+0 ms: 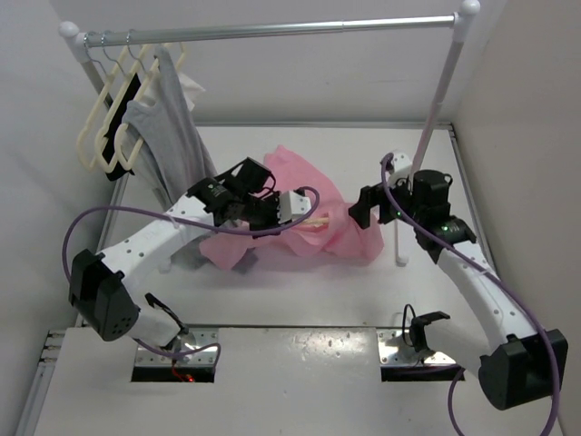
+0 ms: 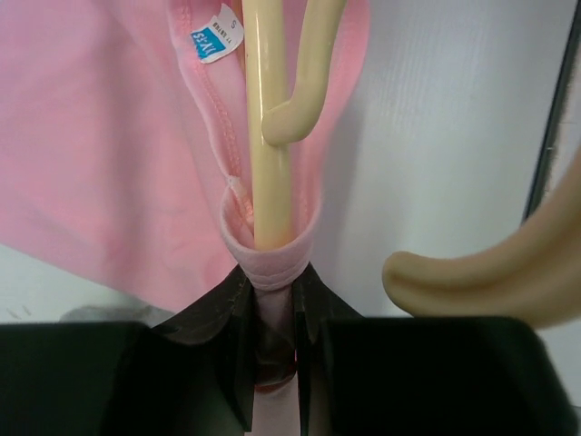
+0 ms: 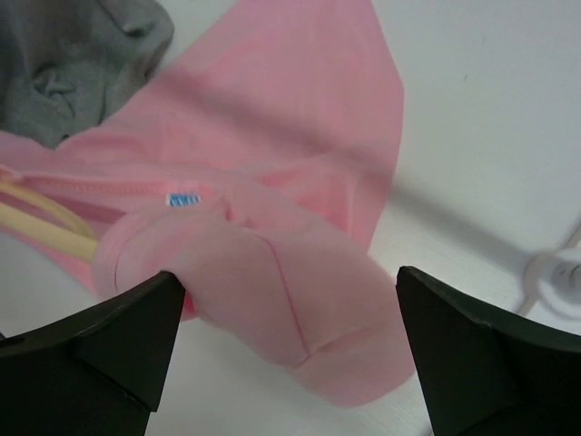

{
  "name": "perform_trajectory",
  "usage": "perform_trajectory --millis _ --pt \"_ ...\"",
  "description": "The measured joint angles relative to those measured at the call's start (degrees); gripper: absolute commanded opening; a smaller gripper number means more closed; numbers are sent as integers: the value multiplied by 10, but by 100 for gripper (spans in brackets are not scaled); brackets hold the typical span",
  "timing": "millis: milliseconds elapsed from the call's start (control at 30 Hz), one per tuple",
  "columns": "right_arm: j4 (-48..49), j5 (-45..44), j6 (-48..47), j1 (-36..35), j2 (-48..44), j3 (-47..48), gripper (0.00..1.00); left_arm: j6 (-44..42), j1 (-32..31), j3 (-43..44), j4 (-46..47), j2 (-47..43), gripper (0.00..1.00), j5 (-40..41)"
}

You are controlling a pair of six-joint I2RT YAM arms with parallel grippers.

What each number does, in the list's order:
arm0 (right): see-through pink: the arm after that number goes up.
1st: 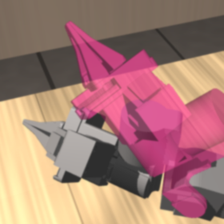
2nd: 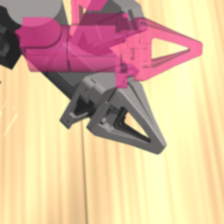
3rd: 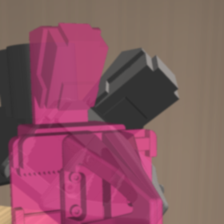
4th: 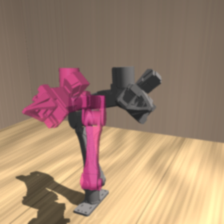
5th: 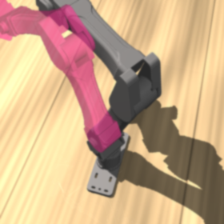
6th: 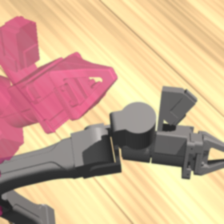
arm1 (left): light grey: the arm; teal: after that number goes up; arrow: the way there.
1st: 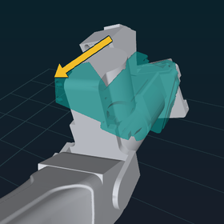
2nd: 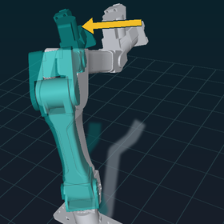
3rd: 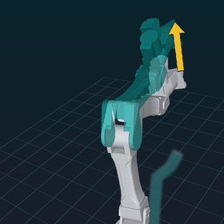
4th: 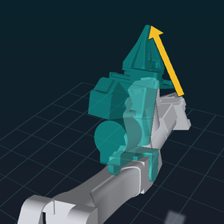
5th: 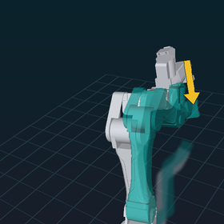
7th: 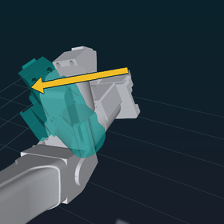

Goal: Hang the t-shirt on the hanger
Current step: Place tshirt on hanger

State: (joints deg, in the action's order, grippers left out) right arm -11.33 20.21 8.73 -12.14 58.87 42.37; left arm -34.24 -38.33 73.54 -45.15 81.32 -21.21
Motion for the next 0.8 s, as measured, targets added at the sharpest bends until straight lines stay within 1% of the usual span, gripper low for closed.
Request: perform_trajectory --millis 133,267,433,567,733,800 --pt "-21 13 -27 -2 0 81 97 -9 0 0 -13 8 0 -24" --pt "-59 71 -80 -14 5 156 96 -29 0 17 -31 20 0 -33" --pt "-132 137 -151 -36 36 210 97 -50 1 55 -35 39 0 -34" --pt "-186 172 -196 -54 77 220 97 -58 2 79 -37 53 0 -42" --pt "-216 175 -222 -72 112 193 97 -63 2 85 -42 57 0 -54" --pt "-214 173 -223 -79 118 182 91 -65 2 85 -45 59 0 -58"
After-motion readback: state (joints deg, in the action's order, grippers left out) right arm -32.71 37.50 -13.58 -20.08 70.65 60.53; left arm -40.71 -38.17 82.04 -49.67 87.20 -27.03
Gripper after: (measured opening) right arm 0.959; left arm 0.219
